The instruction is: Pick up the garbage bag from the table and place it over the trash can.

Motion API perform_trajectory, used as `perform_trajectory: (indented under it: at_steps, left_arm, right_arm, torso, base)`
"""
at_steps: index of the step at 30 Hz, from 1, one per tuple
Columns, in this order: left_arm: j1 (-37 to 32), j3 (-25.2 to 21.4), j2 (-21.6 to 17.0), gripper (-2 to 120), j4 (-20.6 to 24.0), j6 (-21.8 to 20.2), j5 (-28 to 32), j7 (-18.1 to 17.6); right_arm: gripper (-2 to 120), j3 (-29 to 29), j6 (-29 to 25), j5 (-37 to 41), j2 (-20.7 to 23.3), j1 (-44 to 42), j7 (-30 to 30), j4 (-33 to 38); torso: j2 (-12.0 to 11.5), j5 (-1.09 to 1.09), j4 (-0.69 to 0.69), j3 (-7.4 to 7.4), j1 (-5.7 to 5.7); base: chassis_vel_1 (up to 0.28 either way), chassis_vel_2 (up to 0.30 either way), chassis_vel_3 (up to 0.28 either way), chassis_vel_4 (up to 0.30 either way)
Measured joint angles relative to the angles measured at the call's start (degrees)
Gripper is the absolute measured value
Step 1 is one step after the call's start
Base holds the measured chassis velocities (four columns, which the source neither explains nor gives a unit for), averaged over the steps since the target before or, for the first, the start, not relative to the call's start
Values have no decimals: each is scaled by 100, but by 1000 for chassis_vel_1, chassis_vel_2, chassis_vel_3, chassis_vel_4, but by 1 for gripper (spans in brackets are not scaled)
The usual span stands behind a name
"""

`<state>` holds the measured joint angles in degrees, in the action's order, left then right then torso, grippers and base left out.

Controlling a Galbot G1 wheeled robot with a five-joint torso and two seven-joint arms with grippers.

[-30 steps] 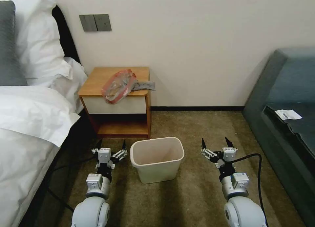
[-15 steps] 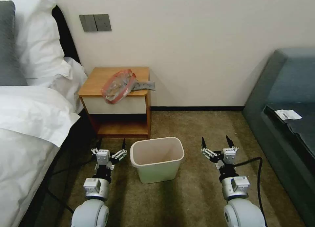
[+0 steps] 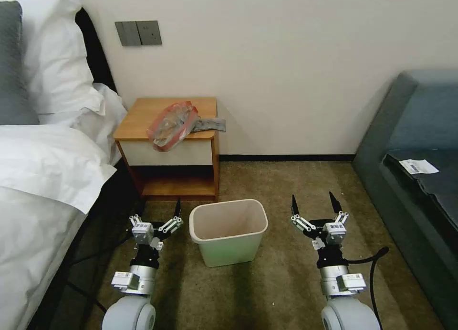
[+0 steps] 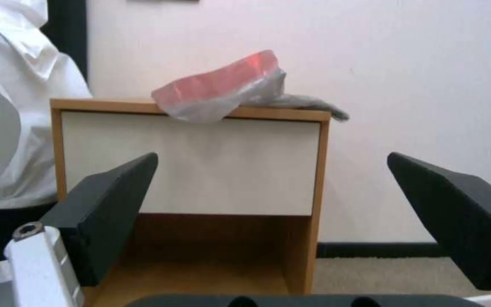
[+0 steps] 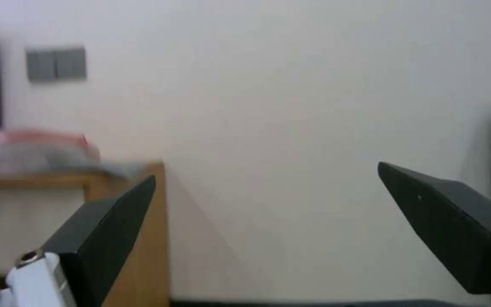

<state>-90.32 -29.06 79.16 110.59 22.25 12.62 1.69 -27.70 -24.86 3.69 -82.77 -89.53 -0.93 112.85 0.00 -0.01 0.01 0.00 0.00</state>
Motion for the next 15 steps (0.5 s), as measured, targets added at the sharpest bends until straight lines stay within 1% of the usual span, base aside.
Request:
perform_trajectory:
  at_steps: [5,7,8,10,11,13,15]
  left_arm:
    - [-12,-7,19,100,19,31,-44,8]
    - [94,-48,53,100,64,22,-53,23]
    - [94,-48,53,100,64,22,-53,23]
    - [181,-72,56,100,121,14,-41,26]
    - [189,-79,42,100,167,10,-23,34]
    - [186,-84,32,100,192,5,-6,38]
    - [190,-88,27,100,227,-13,30,45]
  right_arm:
    - [100,94,-67,480,151,317,388,-146]
    - [100,229,-107,898,336,641,758,-347]
    - [100,229,-107,898,336,641,758,-347]
    - [100,459,-56,1212,543,936,969,-513]
    - [100,625,29,1319,666,1113,993,-594]
    - [100,740,97,1351,747,1248,986,-656]
    - [100,1084,249,1257,930,1731,890,-949]
  torso:
    - [0,1,-1,0,0]
    - [0,1,-1,0,0]
    - [0,1,-1,0,0]
    - [0,1,-2,0,0]
    - [0,2,-2,0,0]
    - [0,2,-2,0,0]
    - [0,2,-1,0,0]
  base:
    - [0,0,0,0]
    - [0,0,0,0]
    - [0,0,0,0]
    - [0,0,0,0]
    - [0,0,0,0]
    - [0,0,0,0]
    - [0,0,0,0]
